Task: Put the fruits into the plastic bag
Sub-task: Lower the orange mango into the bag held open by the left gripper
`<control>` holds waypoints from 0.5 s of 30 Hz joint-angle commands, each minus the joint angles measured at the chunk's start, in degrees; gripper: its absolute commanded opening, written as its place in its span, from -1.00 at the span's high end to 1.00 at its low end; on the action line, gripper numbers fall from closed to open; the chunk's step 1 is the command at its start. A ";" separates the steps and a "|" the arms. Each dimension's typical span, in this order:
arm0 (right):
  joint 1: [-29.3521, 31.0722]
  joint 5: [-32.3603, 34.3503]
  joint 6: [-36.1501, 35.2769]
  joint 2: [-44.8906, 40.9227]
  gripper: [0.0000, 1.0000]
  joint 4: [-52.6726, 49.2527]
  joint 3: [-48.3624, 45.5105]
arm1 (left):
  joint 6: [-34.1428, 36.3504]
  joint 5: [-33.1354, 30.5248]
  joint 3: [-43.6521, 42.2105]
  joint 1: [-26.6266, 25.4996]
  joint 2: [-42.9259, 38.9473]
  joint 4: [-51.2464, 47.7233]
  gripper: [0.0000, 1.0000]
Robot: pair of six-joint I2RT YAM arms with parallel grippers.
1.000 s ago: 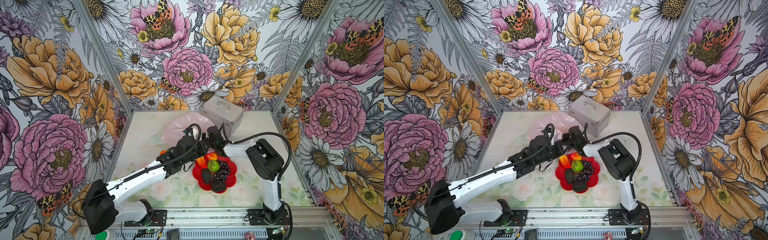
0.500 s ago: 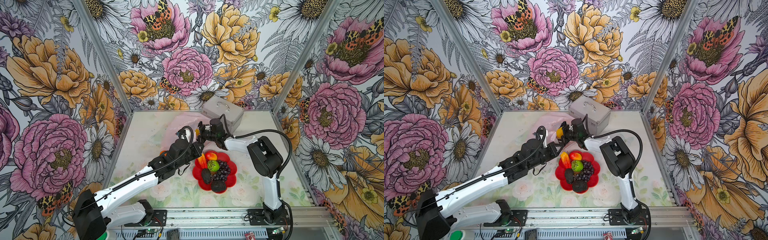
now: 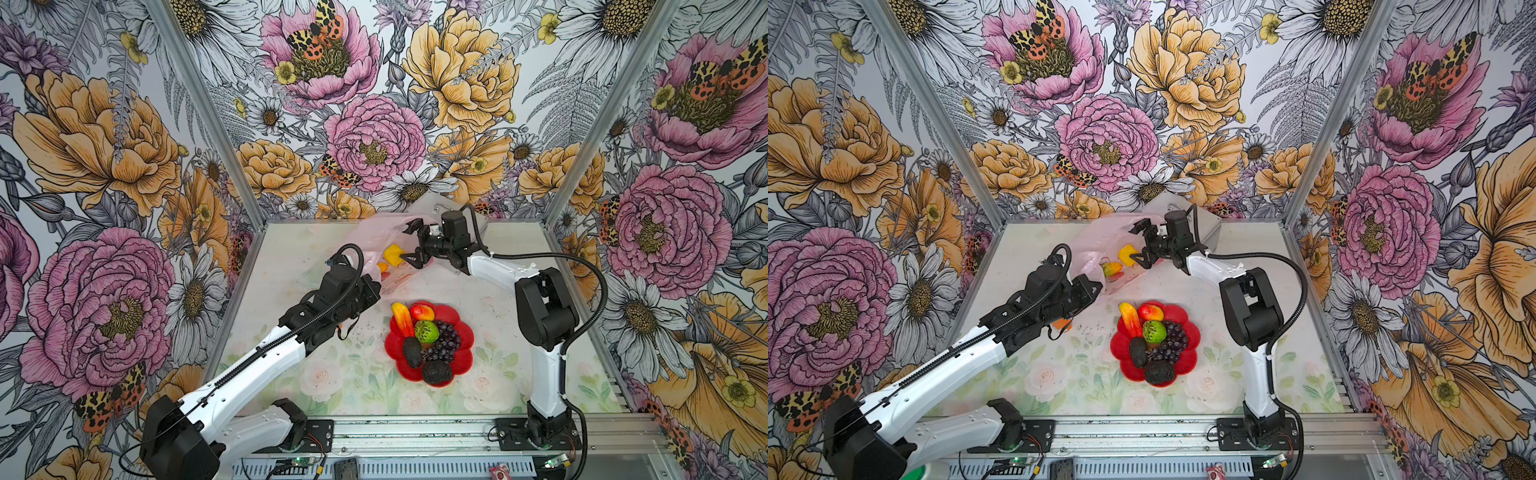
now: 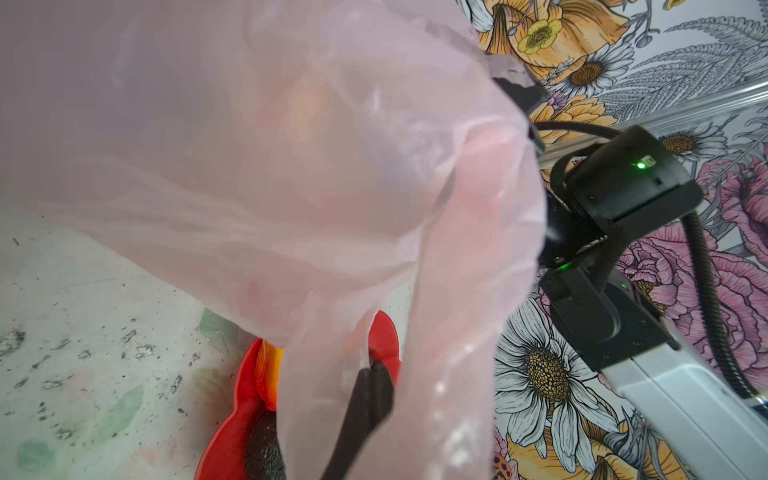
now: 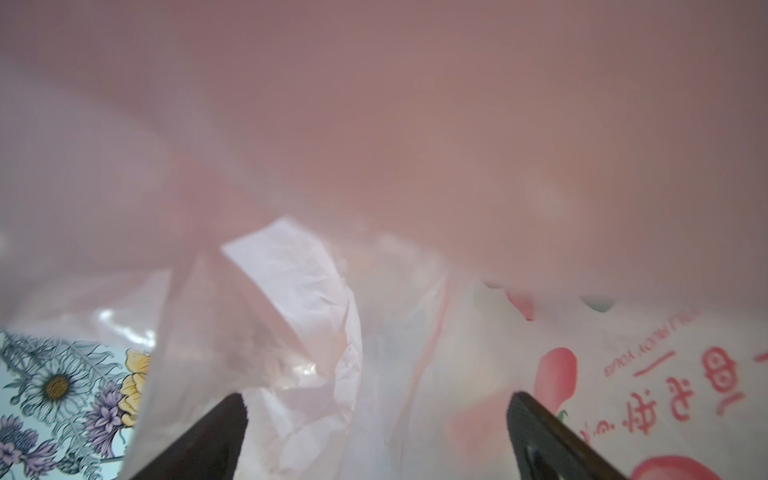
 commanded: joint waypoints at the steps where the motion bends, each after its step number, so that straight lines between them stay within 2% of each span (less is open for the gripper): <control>1: 0.01 -1.39 -3.54 0.18 -0.99 -2.20 4.41 | 1.34 3.14 1.72 1.64 0.26 -2.81 1.00; 6: 1.39 0.19 -2.98 -2.44 -0.99 -2.76 4.18 | 3.36 9.93 0.30 3.99 2.15 1.71 1.00; 9: 3.03 2.33 -0.45 -5.00 -0.99 -0.72 0.19 | 4.42 15.29 -0.20 6.45 3.75 4.71 1.00; 15: 5.51 3.57 5.76 -9.01 -0.99 5.73 -7.94 | 7.74 20.51 -0.13 10.90 5.40 6.22 1.00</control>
